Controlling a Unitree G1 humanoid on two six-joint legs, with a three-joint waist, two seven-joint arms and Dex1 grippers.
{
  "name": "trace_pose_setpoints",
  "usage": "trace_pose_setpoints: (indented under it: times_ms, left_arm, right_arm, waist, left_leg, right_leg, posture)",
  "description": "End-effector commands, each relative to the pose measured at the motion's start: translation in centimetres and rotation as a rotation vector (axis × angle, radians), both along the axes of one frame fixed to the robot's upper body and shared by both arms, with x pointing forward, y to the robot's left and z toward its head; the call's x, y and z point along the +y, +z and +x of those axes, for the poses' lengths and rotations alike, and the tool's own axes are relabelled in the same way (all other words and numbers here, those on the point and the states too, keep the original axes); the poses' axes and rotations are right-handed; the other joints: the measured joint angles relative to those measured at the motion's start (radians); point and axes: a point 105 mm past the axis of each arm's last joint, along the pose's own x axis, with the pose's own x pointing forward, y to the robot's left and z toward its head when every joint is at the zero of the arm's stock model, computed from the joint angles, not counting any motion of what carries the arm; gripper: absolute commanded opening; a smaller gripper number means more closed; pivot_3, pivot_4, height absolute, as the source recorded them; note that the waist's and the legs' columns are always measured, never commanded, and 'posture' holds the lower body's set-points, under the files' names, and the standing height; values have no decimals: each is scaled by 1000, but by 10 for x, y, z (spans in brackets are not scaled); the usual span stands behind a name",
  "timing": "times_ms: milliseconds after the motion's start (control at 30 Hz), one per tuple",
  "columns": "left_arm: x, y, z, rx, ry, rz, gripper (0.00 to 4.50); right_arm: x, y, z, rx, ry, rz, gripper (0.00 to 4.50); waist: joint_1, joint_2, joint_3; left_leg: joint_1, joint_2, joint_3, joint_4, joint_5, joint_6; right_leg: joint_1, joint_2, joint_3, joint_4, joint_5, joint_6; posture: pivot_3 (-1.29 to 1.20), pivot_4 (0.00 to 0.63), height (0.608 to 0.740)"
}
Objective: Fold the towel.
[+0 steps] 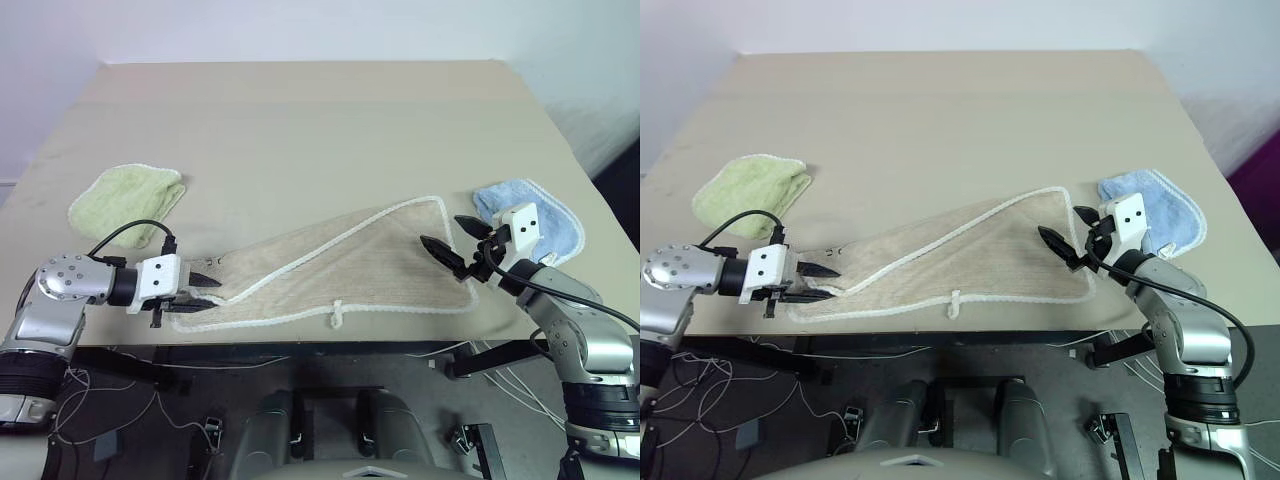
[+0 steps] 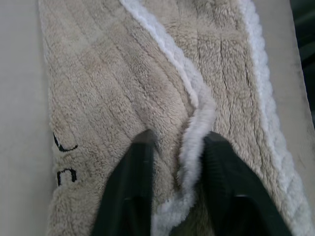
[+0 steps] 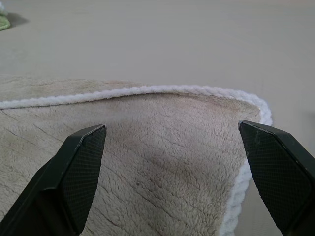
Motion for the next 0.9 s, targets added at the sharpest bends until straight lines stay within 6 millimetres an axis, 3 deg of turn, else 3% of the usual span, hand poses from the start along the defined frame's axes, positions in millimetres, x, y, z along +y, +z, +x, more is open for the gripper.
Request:
trace_pose_setpoints:
  times_ms: [33,300,400,533,700,900]
  left_arm:
    - [1,10,-1,-26,6,-42,153]
    - [1,34,2,75,141,-263,34]
    - [3,36,-4,124,184,-320,34]
    - [5,29,-17,199,200,-318,34]
    - [15,11,-29,227,204,-207,34]
    - [15,7,-23,192,240,-213,34]
  right_arm:
    - [1,22,-1,-77,12,-10,4500]
    - [23,41,5,-161,95,-188,4500]
    - [20,34,21,-181,82,-432,4500]
    - [11,27,46,-212,67,-635,4500]
    - [-2,23,73,-210,56,-724,4500]
    - [-7,30,94,-249,46,-789,4500]
  waist:
    - [0,0,0]
    - [-2,0,0]
    - [-3,0,0]
    - [-4,0,0]
    - [-4,-1,0]
    - [-6,-1,0]
  left_leg:
    - [0,0,0,0,0,0]
    - [0,0,0,1,0,0]
    - [0,0,1,2,0,0]
    - [1,0,1,2,0,0]
    - [1,0,2,3,3,-5]
    - [1,0,3,3,4,-6]
  right_leg:
    - [0,0,0,0,0,0]
    - [0,1,0,2,0,1]
    - [0,1,0,3,0,1]
    - [0,2,0,4,-1,2]
    - [-1,2,1,7,-1,2]
    - [-2,2,1,8,-1,2]
  posture:
    - [0,150,701]
    - [0,150,701]
    - [0,150,701]
    - [0,150,701]
    - [0,150,701]
    - [0,150,701]
